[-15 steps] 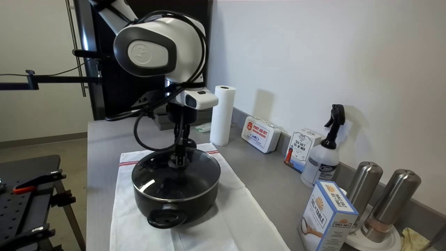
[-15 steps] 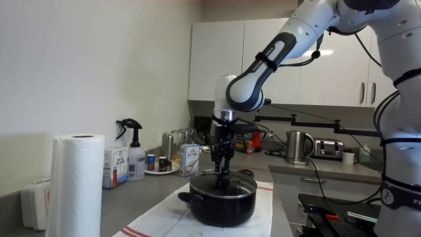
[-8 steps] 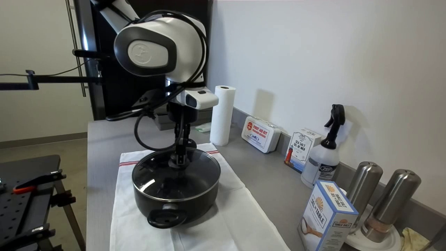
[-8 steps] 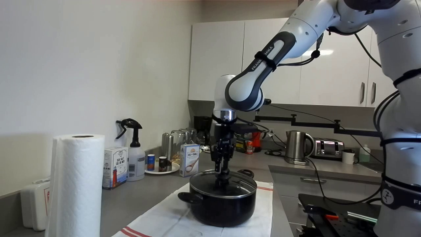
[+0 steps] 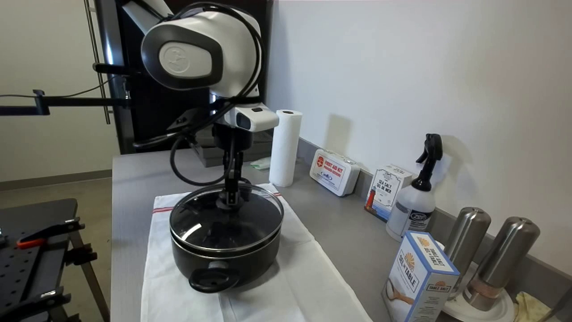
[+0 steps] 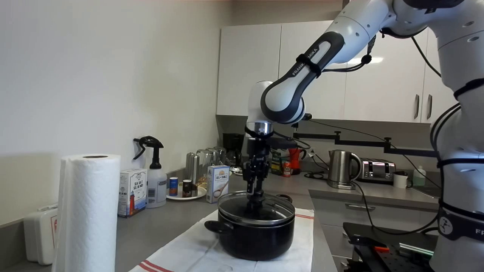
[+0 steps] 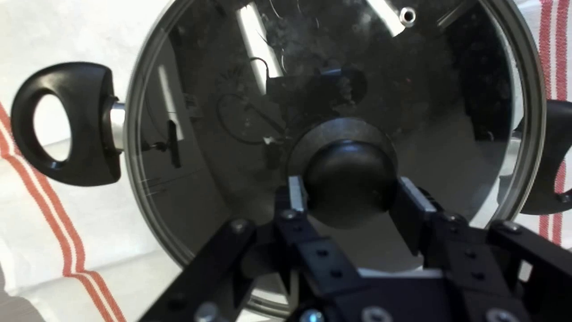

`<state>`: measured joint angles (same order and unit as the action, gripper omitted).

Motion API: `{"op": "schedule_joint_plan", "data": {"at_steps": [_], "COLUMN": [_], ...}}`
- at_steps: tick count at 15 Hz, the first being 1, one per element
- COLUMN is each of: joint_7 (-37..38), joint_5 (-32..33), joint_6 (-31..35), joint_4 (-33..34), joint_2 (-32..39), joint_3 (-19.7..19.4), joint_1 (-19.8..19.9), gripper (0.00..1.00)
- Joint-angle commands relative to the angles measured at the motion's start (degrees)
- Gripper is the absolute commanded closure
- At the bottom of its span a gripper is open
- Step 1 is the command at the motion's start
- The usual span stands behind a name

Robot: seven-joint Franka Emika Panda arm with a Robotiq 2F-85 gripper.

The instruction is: Remove the lid from the pot and place it on the table

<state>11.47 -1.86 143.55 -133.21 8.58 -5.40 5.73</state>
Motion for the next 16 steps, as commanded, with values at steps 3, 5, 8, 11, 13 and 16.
{"op": "schedule_joint_plan", "data": {"at_steps": [3, 5, 8, 11, 13, 16], "joint_7": [-0.2, -0.3, 0.1, 0.9, 1.4, 2.5], "joint_5": [1.2, 1.2, 1.8, 3.0, 4.0, 5.5], "joint_6": [-0.9, -1.4, -2.1, -2.6, -2.8, -3.0], "joint_4": [-5.0, -6.0, -7.7, -9.2, -9.8, -10.2], "joint_2": [-8.7, -10.3, -11.8, -12.3, -12.2, -11.5], "joint_3": [0.6, 1.3, 2.9, 5.0, 6.6, 9.0], "joint_1": [-1.6, -2.2, -3.6, -5.3, -6.6, -8.8], "gripper": [0.75, 0.75, 0.75, 0.75, 0.75, 0.75]}}
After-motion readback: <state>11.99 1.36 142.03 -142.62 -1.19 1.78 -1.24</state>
